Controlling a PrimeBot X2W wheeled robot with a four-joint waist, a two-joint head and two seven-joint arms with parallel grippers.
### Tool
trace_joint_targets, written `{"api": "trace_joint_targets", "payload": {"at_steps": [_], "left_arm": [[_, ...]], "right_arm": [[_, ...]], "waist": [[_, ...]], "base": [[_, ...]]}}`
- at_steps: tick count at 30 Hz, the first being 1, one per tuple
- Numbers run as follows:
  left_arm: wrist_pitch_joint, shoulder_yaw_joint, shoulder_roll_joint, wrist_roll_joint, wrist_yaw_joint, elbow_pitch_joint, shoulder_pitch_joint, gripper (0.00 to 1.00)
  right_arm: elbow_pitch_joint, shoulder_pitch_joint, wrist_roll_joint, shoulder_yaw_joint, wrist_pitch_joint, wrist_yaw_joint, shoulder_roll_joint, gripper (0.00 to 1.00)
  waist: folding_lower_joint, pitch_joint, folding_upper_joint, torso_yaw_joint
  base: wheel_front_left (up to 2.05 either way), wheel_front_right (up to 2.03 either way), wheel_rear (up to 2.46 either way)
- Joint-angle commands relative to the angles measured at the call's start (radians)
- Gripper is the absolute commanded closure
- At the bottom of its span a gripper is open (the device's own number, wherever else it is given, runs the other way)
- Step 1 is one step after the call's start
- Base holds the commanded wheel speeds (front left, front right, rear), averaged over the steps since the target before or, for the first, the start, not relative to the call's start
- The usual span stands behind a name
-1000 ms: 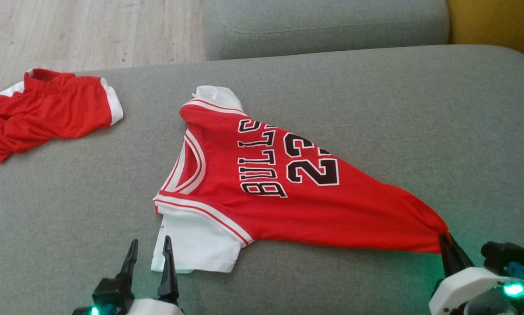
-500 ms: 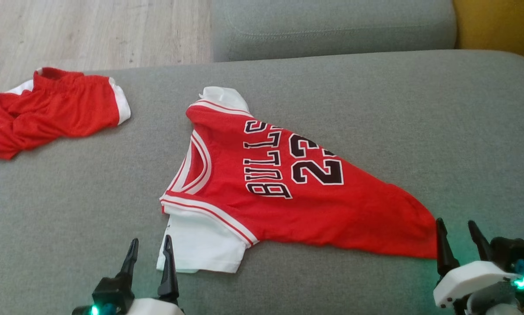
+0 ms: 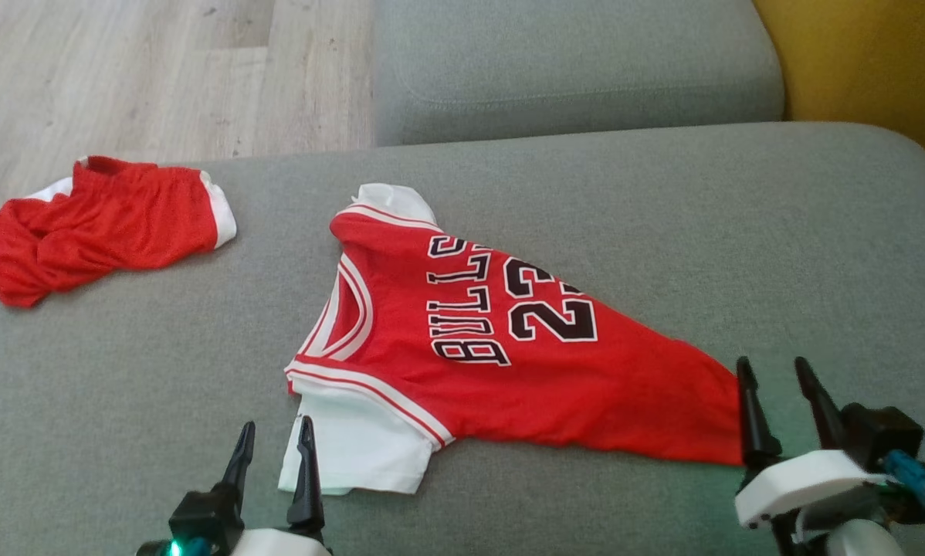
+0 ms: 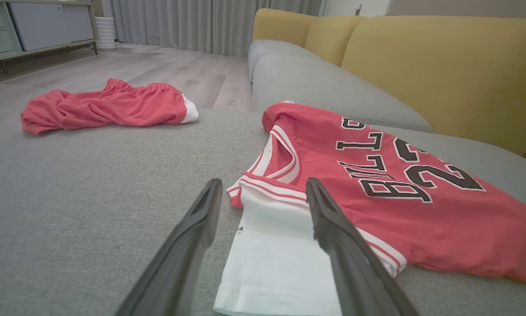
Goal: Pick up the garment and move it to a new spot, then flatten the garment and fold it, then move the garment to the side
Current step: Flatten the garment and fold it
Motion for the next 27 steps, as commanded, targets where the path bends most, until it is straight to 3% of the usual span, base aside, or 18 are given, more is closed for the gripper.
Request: {"api": "trace_joint_targets", "payload": {"at_steps": [1, 27], "left_arm": [[-0.013, 0.03, 0.007, -0.01, 0.003, -0.022, -0.027, 0.0], [0.01, 0.018, 0.019, -0.025, 0.017, -0.014, -0.022, 0.0]], "right_arm": [[-0.035, -0.035, 0.014, 0.041, -0.016, 0.004, -0.009, 0.0], [0.002, -0.04, 0.019, 0.122, -0.038, 0.004, -0.009, 0.0]], "waist": [[0.0001, -0.008, -0.0001, 0.003], [0.0001, -0.01, -0.0001, 0.025]], "base": [[0.0, 0.0, 0.0], [0.0, 0.0, 0.0]]}}
